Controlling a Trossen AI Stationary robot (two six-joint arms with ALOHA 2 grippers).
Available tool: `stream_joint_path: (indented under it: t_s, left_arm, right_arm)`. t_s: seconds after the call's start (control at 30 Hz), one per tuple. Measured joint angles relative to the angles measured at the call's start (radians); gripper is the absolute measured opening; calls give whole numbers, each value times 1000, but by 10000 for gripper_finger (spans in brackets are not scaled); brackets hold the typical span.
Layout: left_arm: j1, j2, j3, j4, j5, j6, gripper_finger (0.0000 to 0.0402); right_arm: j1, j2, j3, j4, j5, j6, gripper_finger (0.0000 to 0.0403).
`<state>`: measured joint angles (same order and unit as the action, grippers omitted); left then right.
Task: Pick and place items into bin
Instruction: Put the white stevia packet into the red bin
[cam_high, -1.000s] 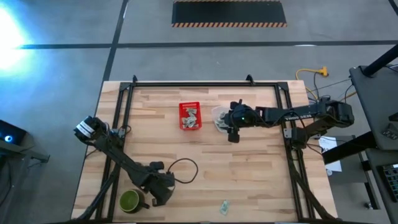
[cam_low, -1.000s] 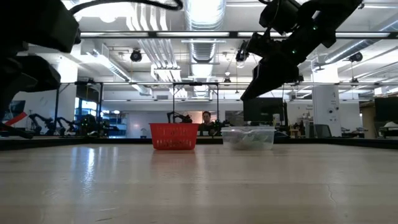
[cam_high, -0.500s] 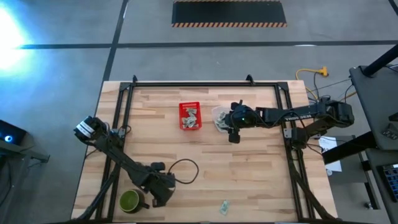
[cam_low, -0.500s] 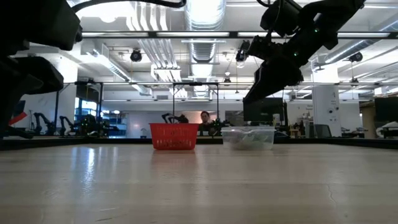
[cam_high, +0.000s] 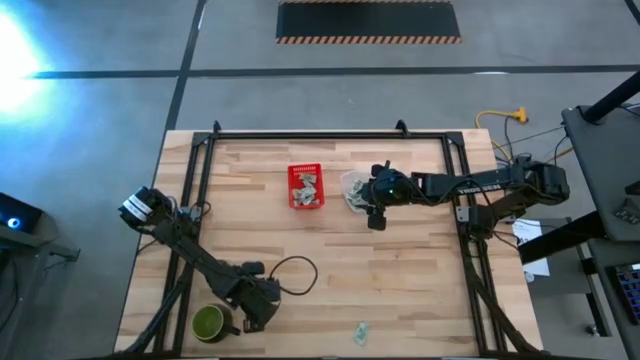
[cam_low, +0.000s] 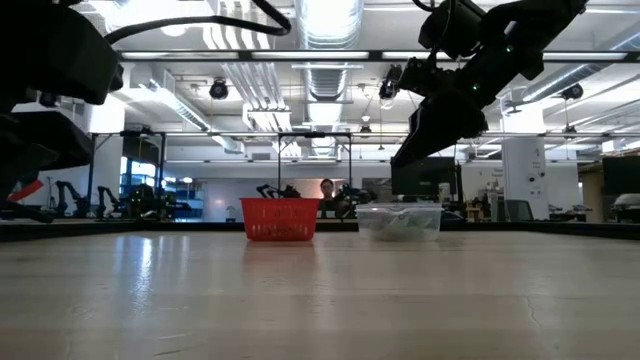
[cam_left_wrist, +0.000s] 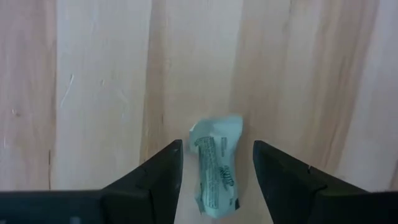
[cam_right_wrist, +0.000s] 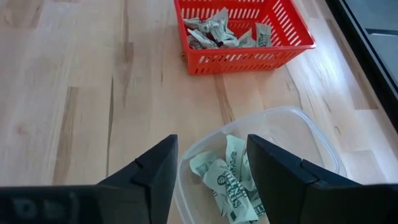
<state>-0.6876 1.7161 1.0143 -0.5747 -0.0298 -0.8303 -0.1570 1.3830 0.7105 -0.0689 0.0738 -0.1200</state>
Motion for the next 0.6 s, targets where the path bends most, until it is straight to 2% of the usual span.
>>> stream_joint_path:
  t_s: [0.43, 0.6]
  left_arm:
    - [-7, 93, 33, -35, 37, 8, 178]
    - [-7, 84, 35, -53, 35, 7, 157]
  right_arm:
    - [0, 0, -3, -1, 0, 4, 171]
    - [0, 0, -3, -1, 0, 7, 170]
